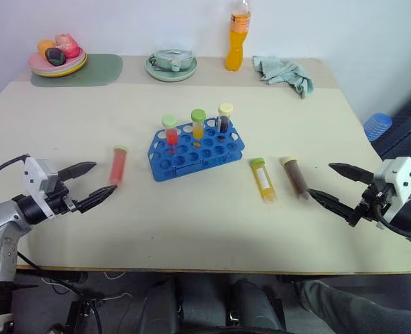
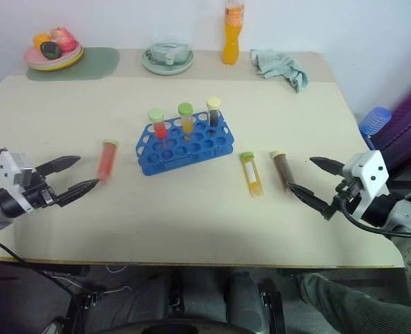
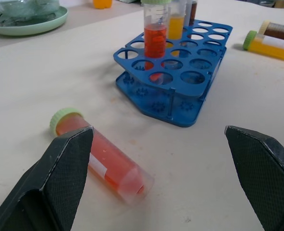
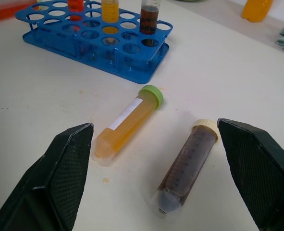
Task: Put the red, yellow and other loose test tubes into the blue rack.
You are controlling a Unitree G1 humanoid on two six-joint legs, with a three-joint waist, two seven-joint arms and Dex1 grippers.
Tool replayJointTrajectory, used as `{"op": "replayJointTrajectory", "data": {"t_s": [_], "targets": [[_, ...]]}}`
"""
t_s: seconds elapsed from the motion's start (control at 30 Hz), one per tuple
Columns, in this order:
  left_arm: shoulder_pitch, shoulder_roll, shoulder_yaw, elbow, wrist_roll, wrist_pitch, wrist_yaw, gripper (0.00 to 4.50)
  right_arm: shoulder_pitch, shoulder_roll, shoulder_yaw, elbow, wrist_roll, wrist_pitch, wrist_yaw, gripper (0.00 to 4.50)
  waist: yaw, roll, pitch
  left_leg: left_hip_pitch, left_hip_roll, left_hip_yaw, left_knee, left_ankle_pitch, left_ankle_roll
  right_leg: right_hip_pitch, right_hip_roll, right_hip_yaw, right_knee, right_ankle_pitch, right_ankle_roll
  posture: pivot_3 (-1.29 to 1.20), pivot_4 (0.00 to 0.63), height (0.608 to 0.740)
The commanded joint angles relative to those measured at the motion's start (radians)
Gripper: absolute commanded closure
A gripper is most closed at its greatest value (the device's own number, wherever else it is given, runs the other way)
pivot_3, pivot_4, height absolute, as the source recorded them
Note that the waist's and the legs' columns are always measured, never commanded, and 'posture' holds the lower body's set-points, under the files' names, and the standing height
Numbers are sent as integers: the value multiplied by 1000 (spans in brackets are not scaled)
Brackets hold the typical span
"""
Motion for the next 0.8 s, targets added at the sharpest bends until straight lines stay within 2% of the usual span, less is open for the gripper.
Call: {"op": "replayJointTrajectory", "data": {"t_s": [0.03,0.5,0.8], "targets": [[6,18,35,-38,-13,6,14,35,-8,-9,-9,0,-1,-25,11,276,0,0,0,0,0,0,0,0,0,0,0,0,0,0,0,0,150,740],[7,10,38,-40,-32,14,30,35,-25,-4,9,25,-14,-54,30,276,0,0,0,0,0,0,0,0,0,0,0,0,0,0,0,0,150,740],[-65,-10,-8,-79,-71,52,25,35,-32,11,28,41,-19,-72,20,276,1,0,0,0,0,0,0,0,0,0,0,0,0,0,0,0,150,740]]}}
